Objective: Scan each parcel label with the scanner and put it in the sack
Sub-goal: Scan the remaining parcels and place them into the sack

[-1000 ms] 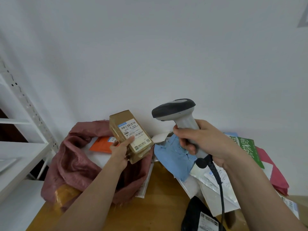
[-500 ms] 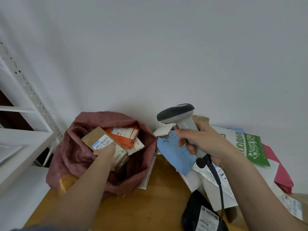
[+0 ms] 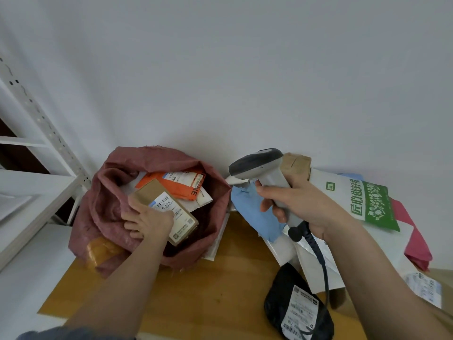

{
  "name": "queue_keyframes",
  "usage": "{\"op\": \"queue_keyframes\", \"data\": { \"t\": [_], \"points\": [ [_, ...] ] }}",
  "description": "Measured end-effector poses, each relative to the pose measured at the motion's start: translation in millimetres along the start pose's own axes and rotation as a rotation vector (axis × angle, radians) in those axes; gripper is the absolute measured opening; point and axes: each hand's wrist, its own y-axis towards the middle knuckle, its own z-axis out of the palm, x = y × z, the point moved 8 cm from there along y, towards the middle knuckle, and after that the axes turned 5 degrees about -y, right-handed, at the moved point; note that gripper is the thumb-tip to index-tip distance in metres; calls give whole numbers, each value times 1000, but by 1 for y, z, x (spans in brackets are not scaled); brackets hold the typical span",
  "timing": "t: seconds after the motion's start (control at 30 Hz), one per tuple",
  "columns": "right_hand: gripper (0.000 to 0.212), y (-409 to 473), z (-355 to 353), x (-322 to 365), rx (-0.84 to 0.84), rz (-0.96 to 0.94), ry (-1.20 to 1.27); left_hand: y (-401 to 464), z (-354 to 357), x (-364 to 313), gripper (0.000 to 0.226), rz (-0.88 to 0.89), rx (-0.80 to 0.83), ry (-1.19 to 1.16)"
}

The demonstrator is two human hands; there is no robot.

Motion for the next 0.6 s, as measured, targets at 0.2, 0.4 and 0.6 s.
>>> {"op": "queue_keyframes", "data": {
  "t": [0.2, 0.4, 0.6],
  "points": [
    [21, 7, 3, -19, 20, 52, 7, -11, 39, 11, 131, 141, 307, 215],
    [19, 12, -3, -36, 7, 82, 45, -42, 48, -11, 99, 362, 185, 333],
    [19, 14, -12, -57, -30, 134, 76, -69, 66, -39, 73, 548, 158, 320]
  ]
}}
